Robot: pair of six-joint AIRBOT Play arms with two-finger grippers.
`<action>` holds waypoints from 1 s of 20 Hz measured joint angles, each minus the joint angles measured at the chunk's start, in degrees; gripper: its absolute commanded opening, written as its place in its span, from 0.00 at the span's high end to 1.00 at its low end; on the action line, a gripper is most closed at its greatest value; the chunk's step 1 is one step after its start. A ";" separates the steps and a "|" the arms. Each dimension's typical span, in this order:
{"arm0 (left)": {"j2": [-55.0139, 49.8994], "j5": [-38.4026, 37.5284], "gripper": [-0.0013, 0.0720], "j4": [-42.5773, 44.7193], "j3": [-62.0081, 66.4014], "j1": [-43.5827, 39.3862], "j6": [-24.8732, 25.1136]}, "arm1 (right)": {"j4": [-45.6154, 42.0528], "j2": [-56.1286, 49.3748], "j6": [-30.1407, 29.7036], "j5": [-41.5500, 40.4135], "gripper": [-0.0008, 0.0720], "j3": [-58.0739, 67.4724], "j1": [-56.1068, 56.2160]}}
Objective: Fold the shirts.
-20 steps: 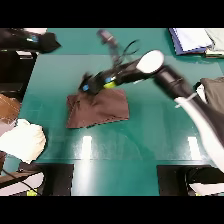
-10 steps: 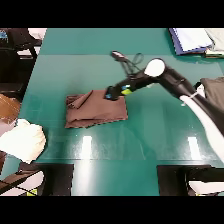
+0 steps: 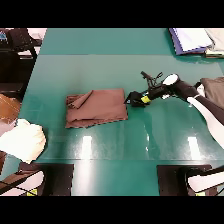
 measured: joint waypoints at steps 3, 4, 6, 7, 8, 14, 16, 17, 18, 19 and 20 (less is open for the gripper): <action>0.00 -0.02 0.95 -0.09 0.00 0.00 0.00 | 2.80 -5.57 -0.37 -0.57 0.44 4.92 3.41; 0.00 -0.13 0.95 -0.11 0.00 0.00 0.00 | 3.43 -7.52 -0.42 -0.81 0.49 6.91 4.70; 0.00 -0.72 0.95 -0.09 0.00 0.00 0.00 | 4.09 -10.67 -0.57 -1.11 0.87 10.60 6.93; 0.00 -1.09 0.96 -0.09 0.00 0.00 0.00 | 4.24 -11.91 -0.57 -1.20 0.94 12.22 7.80; 0.00 -1.55 0.96 -0.09 0.00 0.00 0.00 | 4.24 -12.61 -0.61 -1.25 0.96 13.57 8.46; 0.00 -2.08 0.96 0.31 0.00 -5.75 0.11 | 0.11 -7.50 -0.02 -3.28 0.96 17.31 3.41; -0.04 -1.16 0.96 0.35 -0.02 -10.19 0.72 | -4.48 -3.02 1.64 -3.21 0.96 17.66 -1.84; -0.13 -0.46 0.96 0.37 -0.02 -12.20 0.94 | -7.37 -0.59 2.84 -2.91 0.96 17.75 -5.14; -0.22 0.24 0.96 0.39 -0.02 -14.27 1.09 | -10.23 1.57 3.85 -1.99 0.96 17.79 -8.44; -0.33 1.07 0.96 0.39 -0.02 -16.04 1.16 | -12.98 3.85 4.76 -1.25 0.96 17.86 -12.24; -0.48 1.86 0.96 0.42 -0.02 -17.57 1.27 | -15.08 5.88 5.40 -0.52 0.96 17.90 -15.87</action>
